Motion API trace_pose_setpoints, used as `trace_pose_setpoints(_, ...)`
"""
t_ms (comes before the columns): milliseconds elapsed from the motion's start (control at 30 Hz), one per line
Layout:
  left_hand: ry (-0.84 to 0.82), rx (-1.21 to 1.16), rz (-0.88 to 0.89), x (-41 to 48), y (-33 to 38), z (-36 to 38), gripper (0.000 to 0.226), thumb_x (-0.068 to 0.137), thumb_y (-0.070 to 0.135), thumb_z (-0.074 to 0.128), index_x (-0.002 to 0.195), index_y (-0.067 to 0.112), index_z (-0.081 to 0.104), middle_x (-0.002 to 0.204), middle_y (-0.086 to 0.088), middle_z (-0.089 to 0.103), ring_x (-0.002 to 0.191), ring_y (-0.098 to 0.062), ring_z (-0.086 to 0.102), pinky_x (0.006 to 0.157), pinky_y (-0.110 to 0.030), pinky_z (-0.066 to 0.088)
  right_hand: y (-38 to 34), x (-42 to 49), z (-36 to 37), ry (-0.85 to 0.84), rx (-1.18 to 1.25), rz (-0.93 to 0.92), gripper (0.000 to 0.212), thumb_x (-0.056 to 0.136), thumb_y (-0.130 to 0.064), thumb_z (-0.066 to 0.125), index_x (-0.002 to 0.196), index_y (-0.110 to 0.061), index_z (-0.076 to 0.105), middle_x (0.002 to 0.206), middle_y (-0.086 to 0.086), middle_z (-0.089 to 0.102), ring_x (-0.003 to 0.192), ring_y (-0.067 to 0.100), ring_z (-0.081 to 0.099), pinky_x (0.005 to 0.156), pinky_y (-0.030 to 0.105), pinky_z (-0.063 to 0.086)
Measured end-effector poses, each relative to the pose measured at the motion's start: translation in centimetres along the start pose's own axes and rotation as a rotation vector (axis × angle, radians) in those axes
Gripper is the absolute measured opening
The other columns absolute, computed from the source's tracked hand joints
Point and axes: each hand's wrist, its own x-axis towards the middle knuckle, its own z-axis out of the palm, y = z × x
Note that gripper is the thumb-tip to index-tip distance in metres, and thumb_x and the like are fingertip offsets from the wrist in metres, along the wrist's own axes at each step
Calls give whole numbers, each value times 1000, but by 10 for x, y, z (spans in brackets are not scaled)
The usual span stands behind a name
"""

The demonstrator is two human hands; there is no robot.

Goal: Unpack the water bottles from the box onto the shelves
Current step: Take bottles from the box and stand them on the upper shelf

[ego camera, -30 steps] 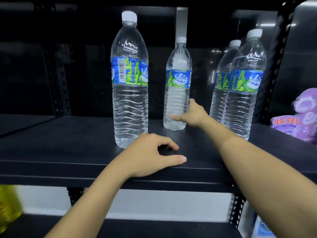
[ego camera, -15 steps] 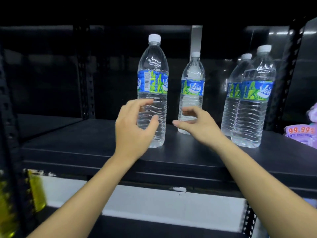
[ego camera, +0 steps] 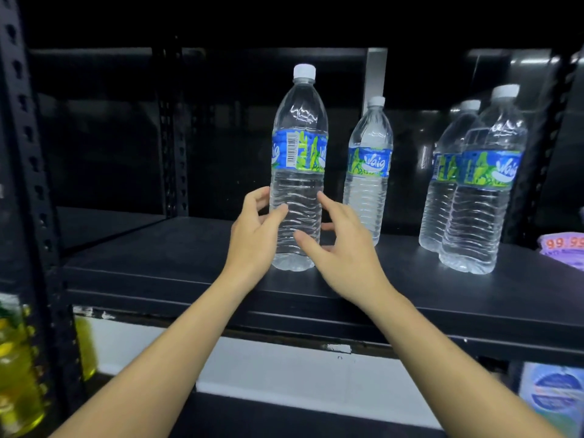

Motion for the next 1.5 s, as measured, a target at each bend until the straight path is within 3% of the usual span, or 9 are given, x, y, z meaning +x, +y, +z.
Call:
trace_pose_setpoints(133,22,-38,11,1,-4,-3,41,101,31,59,142,32,51,129,15,62,108,0,66,98,-35,55,-1,-1,-4,-24,63,69,76,95,-45,68,160,-35,30,153,-17,43,121,2,56,94,10,44)
trace_pose_setpoints(200,-2,-46,8,2,-5,-4,47,102,31,58,147,32,47,132,13,60,108,0,65,98,-34,54,0,-2,-5,-39,101,84,80,92,-48,70,160,-41,28,154,-17,43,123,4,56,97,13,44)
trace_pose_setpoints(367,-71,-84,-7,4,-6,-3,36,102,24,56,137,36,55,137,12,51,116,4,58,103,-33,51,4,-5,-4,-98,56,59,100,83,-52,79,160,-47,15,146,-20,49,132,10,52,112,39,45)
trace_pose_setpoints(633,-110,-170,-49,4,-9,-5,32,105,22,51,136,31,52,118,11,68,102,0,69,78,-19,52,8,-4,-4,-81,93,70,89,83,-39,82,153,-52,27,133,-26,56,102,-6,65,89,10,47)
trace_pose_setpoints(733,-80,-198,-41,3,-9,-7,35,102,23,55,137,28,58,124,5,67,110,-10,68,80,-24,52,4,-3,-7,-105,165,89,70,86,-35,81,122,-72,34,110,-46,60,99,-13,66,80,3,47)
trace_pose_setpoints(900,-73,-231,22,3,-11,-9,32,93,19,56,120,30,70,129,-5,64,112,-14,66,71,-15,51,6,-3,-5,-114,230,92,80,84,-44,81,148,-54,35,130,-31,63,111,-5,67,100,28,53)
trace_pose_setpoints(1033,-134,-298,-3,2,-9,-9,24,100,14,58,120,24,64,123,7,69,110,-7,68,80,-23,54,6,-3,-7,-132,224,65,74,86,-43,80,147,-51,39,123,-30,67,107,-3,69,97,26,55)
trace_pose_setpoints(1267,-145,-281,12,2,-11,-9,28,96,24,69,122,28,60,121,-1,71,107,-11,72,83,-27,56,5,-3,-8,-144,215,24,62,93,-34,75,144,-48,42,114,-38,67,104,-7,69,88,8,50)
trace_pose_setpoints(1500,-260,-75,82,3,-3,-7,45,90,37,74,129,26,56,123,3,70,103,-13,74,91,-39,60,12,-9,-29,-153,277,80,64,90,-33,78,145,-44,45,116,-32,69,108,-1,70,98,25,55)
